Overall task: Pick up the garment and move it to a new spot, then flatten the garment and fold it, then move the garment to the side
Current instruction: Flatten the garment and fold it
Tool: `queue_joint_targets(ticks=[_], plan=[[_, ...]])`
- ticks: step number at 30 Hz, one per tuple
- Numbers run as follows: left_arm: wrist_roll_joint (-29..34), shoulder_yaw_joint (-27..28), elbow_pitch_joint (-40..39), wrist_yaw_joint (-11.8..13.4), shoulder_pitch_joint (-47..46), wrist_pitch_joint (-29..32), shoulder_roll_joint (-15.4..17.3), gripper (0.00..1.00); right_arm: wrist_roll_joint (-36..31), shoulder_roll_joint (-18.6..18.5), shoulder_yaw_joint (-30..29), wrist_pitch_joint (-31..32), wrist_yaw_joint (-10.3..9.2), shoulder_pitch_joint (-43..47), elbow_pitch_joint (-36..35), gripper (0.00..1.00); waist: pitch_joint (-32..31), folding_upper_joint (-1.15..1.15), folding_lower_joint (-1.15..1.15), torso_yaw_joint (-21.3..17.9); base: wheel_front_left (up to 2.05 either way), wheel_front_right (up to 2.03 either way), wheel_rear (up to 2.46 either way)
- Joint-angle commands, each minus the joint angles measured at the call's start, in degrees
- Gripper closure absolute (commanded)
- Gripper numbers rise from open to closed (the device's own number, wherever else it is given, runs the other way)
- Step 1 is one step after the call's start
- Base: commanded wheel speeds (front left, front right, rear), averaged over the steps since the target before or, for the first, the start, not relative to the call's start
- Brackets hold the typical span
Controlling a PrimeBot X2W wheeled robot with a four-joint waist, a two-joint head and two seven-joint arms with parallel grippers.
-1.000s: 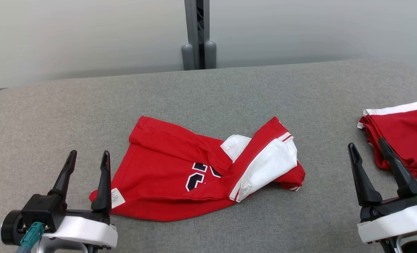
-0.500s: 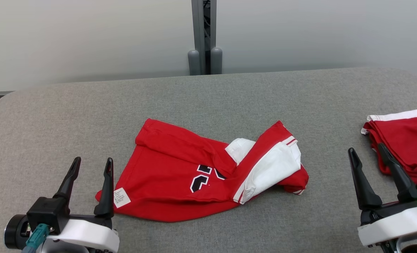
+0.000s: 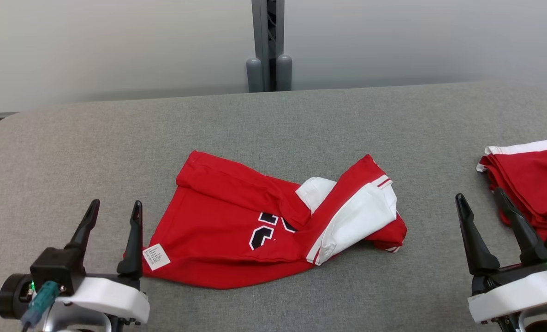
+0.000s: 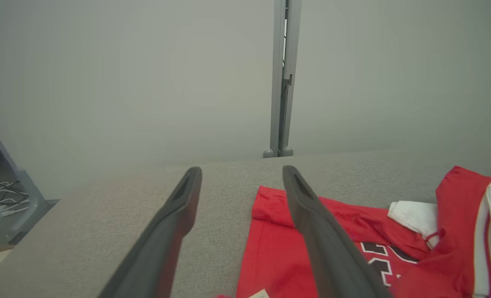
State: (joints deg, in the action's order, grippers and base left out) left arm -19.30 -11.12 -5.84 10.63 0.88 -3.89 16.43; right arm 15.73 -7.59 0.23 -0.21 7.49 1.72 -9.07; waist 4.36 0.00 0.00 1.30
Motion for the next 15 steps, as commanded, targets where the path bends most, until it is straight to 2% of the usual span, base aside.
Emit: queue_joint_targets(ticks=[1, 8, 15], plan=[[-0.63, 0.40, 0.99, 0.06, -1.41, 1.81, 0.75, 0.00, 0.23, -0.23, 0.00, 0.19, 0.01, -0.46, -0.44, 0.00, 0.68, 0.00, 0.00, 0.08, 0.00, 0.00, 0.00], [-5.21, 0.63, 7.75, -2.13, -4.12, 10.02, 2.02, 0.00, 0.41, -0.70, 1.54, 0.16, 0.01, -2.52, -0.26, 0.00, 4.47, 0.00, 0.00, -0.85, 0.00, 0.00, 0.00], [-10.06, 1.34, 15.56, -4.44, -5.68, 12.68, 0.93, 0.00, 0.93, -0.73, 2.39, -1.16, 0.01, -3.96, 1.53, 0.00, 7.11, 0.00, 0.00, -1.86, 0.00, 0.00, 0.00]])
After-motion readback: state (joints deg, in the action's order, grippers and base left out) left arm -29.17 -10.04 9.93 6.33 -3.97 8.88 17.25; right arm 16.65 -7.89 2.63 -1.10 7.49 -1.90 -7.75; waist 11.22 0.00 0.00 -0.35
